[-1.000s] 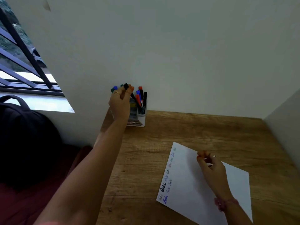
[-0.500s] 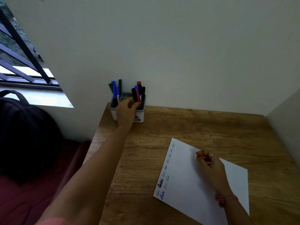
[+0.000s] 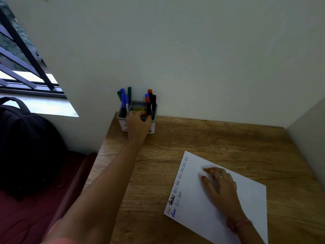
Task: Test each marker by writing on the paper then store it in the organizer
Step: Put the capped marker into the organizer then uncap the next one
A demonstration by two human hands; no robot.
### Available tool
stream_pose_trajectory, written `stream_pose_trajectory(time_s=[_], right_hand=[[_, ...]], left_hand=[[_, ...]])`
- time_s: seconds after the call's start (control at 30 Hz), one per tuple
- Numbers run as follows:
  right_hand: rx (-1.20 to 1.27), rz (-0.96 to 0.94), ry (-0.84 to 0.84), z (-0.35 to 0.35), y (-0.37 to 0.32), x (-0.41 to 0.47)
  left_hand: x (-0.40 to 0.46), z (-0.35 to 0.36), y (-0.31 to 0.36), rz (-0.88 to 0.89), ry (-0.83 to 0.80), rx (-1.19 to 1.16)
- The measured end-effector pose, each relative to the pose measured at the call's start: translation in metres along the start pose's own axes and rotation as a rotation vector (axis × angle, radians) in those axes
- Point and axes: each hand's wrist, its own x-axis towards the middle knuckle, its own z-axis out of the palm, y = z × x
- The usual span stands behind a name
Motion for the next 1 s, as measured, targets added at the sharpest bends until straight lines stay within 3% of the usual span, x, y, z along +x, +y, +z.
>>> stream_pose_trajectory(time_s=[0.27,1.0], right_hand=[[-0.307,-0.094,-0.079,0.013,0.001,-0.007],[-0.348,-0.110,-0.082,0.016,0.000,-0.008]], left_hand=[[-0.009,0.001,0.007,-0.033,-0.040,-0.070],[-0.005,-0.003,0.012,-0.027,-0.016,-0.077]])
